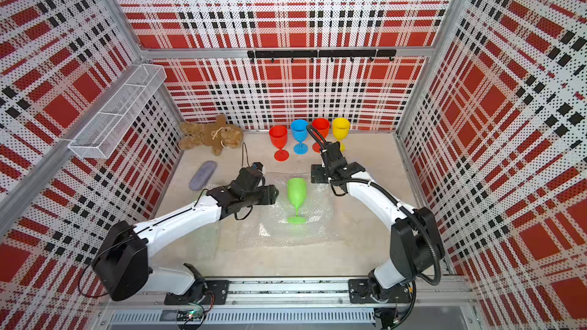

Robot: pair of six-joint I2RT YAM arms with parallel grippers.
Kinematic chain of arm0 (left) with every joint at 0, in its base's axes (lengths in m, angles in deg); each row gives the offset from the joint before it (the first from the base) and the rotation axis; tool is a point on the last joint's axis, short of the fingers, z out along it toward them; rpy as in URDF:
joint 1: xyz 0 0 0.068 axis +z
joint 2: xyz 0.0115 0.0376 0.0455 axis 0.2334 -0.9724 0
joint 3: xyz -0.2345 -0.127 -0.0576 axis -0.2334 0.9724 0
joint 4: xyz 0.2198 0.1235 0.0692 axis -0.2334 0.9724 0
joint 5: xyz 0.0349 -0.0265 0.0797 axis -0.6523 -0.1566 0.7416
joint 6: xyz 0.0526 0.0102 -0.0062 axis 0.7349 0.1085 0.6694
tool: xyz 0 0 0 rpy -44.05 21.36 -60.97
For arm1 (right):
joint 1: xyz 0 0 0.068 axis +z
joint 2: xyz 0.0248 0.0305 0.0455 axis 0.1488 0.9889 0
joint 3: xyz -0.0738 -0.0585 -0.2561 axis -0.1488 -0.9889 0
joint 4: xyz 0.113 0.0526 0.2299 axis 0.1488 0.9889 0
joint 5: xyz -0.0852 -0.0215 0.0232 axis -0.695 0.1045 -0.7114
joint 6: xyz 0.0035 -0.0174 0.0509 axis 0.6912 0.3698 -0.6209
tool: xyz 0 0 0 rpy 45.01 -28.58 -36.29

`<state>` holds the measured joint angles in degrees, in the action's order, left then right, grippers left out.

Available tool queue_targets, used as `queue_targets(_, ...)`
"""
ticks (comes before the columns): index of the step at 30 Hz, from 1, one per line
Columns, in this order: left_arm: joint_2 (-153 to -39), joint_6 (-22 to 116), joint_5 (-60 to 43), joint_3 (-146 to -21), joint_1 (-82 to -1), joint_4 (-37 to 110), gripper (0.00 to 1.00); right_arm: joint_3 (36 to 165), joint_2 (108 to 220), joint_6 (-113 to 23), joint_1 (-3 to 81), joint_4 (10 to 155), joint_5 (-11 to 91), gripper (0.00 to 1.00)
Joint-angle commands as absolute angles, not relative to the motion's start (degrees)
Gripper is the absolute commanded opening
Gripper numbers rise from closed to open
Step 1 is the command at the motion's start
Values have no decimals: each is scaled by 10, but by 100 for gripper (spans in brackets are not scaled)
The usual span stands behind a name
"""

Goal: Unpack wine glasses from bubble wrap
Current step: Pick up the wine glass from the bubble wrap.

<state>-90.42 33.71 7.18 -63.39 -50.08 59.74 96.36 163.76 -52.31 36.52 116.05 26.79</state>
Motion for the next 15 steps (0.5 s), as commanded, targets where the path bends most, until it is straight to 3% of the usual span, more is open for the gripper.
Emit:
queue_targets(1,-855,362,108,-637,-492,600,71,1035,1667,-481,390,1266,332,76)
queue_targets(4,-820,376,158,-621,-481,582,71,1113,1737,-473,403,1352,346,79)
queue_targets(5,-811,376,159,-612,-475,572,72,1133,1758,-477,403,1374,359,85)
queue_targets(6,-802,375,151,-600,-469,559,71,1152,1780,-479,405,1392,375,98)
queue_targets(7,-794,375,136,-588,-460,549,71,1170,1798,-480,409,1405,381,100)
queue_targets(15,-727,377,119,-568,-453,535,70,1297,1912,-494,423,1495,336,100)
